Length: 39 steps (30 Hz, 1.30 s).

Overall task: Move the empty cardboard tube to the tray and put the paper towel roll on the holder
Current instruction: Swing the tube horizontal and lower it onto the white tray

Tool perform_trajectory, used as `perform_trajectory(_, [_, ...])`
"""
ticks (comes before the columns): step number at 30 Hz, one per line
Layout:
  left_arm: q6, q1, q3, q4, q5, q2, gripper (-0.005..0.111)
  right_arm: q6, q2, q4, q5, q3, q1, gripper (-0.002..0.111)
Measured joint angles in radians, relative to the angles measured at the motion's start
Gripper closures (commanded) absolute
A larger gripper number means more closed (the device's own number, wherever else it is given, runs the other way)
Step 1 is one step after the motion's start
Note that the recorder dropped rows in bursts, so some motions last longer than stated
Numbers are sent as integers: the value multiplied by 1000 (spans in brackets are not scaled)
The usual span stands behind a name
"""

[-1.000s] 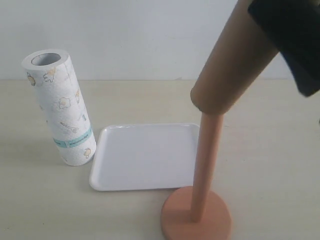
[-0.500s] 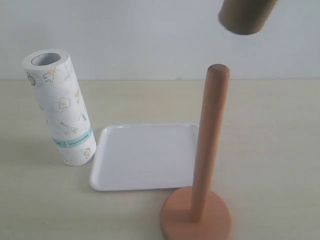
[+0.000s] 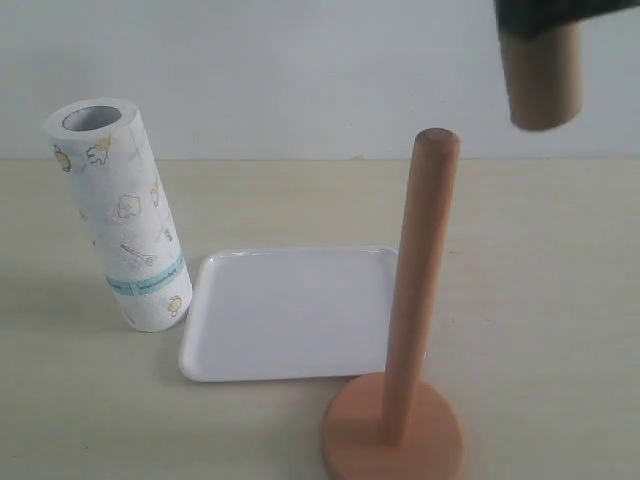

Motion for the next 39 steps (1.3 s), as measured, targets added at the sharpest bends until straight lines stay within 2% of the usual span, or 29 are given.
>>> perform_trajectory(4, [0, 0, 0, 0, 0, 0, 103, -14, 104, -59, 138, -44, 81, 108])
perform_trajectory(6, [0, 0, 0, 0, 0, 0, 103, -53, 166, -66, 263, -106, 155, 108])
perform_trajectory(11, [0, 0, 0, 0, 0, 0, 103, -84, 255, -68, 378, -257, 300, 108])
perform_trajectory(19, [0, 0, 0, 0, 0, 0, 103, -271, 495, -66, 670, -476, 501, 108])
perform_trajectory(26, [0, 0, 0, 0, 0, 0, 103, -371, 592, -28, 757, -543, 549, 108])
perform_trajectory(39, [0, 0, 0, 0, 0, 0, 103, -543, 736, 95, 906, -543, 554, 108])
